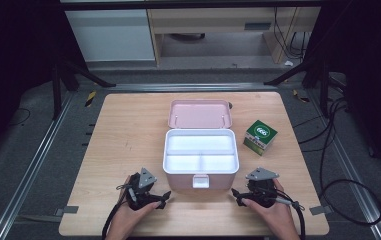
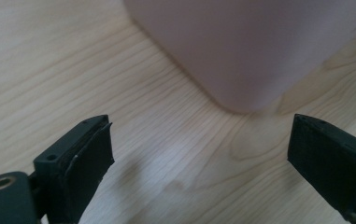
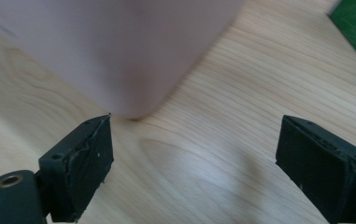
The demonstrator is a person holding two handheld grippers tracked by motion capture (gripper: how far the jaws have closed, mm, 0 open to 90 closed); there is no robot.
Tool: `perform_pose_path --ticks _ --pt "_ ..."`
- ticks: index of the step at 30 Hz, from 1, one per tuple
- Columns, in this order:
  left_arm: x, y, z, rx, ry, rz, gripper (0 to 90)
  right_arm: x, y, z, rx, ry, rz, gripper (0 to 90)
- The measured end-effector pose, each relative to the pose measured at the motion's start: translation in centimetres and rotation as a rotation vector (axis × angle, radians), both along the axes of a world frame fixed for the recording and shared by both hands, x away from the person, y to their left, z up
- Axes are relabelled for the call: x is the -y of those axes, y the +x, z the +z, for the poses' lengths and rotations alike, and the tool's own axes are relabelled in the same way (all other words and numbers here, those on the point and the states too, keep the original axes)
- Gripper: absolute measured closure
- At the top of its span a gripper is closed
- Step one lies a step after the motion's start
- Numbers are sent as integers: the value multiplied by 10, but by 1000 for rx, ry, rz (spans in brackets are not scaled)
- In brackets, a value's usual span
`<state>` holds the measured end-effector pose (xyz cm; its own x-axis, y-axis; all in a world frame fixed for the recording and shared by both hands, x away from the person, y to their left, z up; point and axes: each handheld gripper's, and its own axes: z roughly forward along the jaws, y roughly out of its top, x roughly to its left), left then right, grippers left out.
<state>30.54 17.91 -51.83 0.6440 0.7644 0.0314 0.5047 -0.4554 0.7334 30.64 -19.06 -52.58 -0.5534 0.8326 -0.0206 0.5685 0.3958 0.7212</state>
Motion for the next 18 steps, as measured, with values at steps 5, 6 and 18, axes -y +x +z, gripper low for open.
perform_pose_path --ticks 5,6,18 --pt "11 0 6 44 -48 -34 205 -11 0 3 17 31 56 153" --pt "12 0 7 47 -55 -36 213 -15 1 4 25 31 73 165" --pt "23 5 11 59 -100 -82 312 -30 3 8 57 58 118 249"
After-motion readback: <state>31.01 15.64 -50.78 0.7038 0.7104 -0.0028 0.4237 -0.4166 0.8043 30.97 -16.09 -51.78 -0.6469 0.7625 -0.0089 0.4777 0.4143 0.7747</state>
